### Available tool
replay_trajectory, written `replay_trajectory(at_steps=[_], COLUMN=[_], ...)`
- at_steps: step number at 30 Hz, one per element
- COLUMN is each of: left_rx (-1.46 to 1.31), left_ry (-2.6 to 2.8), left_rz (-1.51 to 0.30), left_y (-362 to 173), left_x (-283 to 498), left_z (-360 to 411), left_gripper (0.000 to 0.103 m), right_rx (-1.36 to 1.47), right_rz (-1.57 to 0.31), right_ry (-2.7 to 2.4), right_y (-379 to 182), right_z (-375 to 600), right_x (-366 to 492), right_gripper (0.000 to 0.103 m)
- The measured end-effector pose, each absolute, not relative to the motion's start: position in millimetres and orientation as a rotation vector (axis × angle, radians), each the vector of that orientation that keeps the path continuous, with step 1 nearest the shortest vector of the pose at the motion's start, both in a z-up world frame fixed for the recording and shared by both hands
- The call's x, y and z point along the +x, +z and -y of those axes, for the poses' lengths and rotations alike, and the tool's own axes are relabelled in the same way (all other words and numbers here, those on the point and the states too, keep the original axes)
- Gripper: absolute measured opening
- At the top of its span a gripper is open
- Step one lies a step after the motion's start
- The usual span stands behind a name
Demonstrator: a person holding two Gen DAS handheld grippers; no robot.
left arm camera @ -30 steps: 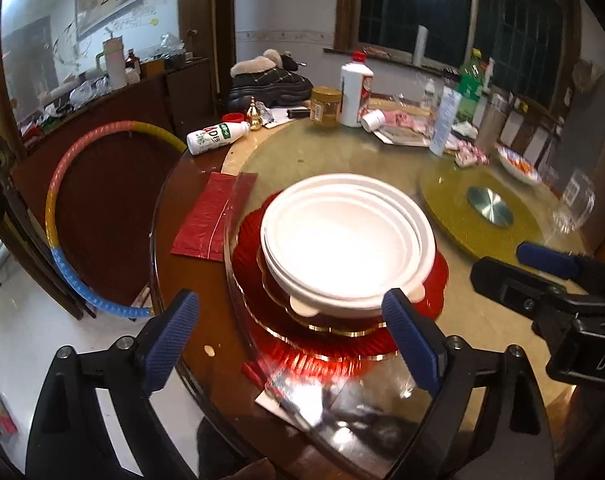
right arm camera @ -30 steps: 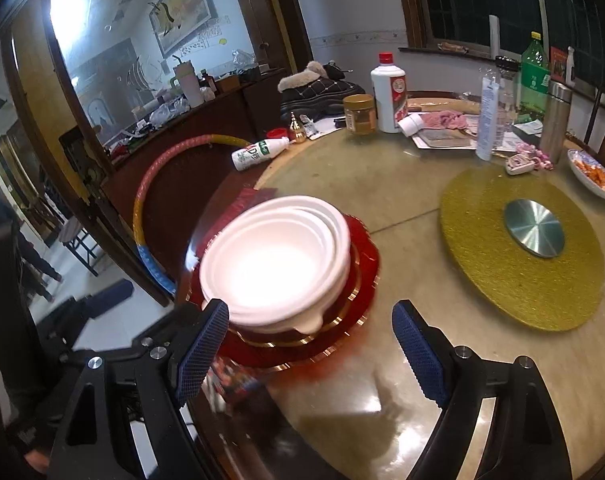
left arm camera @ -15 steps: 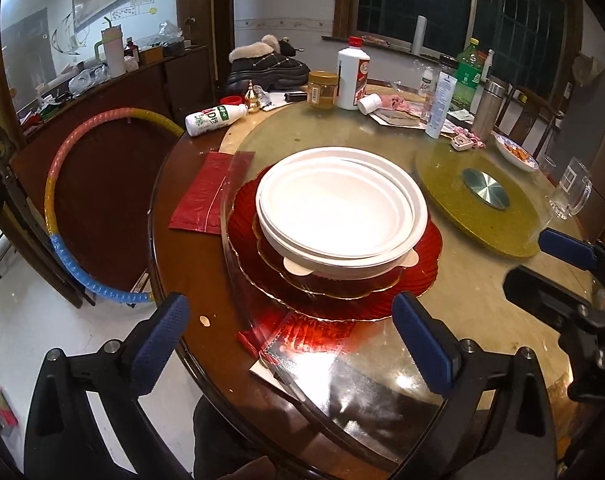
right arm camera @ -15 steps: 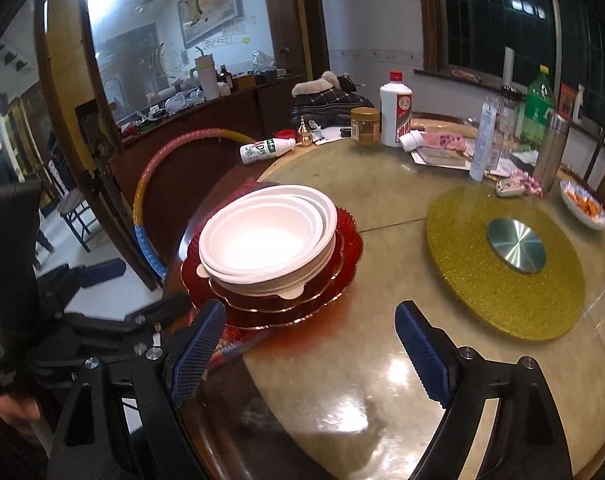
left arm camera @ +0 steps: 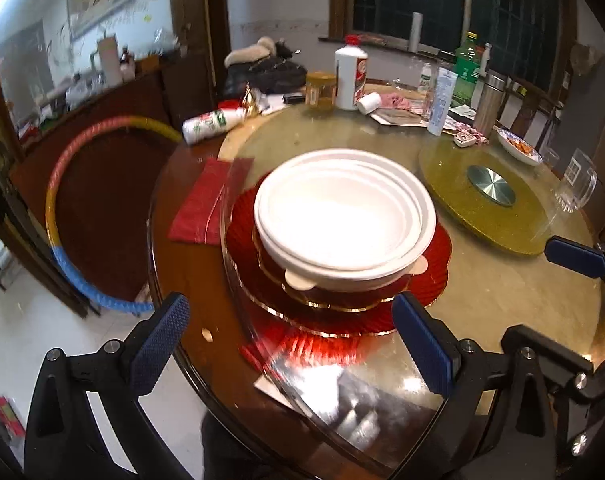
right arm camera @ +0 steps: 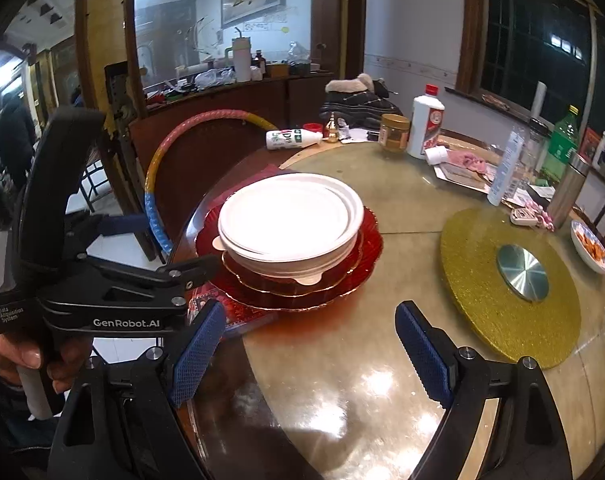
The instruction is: Organize plates and bowls
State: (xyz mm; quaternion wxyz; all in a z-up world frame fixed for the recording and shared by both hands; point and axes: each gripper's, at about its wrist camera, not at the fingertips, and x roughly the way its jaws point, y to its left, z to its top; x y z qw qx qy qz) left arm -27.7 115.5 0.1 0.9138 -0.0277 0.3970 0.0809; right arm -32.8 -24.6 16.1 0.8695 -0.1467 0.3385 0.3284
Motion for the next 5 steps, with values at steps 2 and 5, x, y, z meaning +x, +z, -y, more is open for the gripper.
replay_trajectory(at_steps=[2,5], left_rx=[-0.057,-0.066], left_ry=[0.158,0.152], left_rz=[-0.822,-0.834], left_y=[0.4,-1.5], left_x=[-25.1,-20.9], left_z=[-115.4,-116.7], left_gripper=[0.102,0.102], right_rx=[-0.308,-0.303], right_rz=[-0.708,-0.712], right_ry=[0.690,0.690], right_y=[15.6,14.9], right_z=[22.9,22.6], right_x=[-31.2,-28.0], right_gripper=[0.088,0.088])
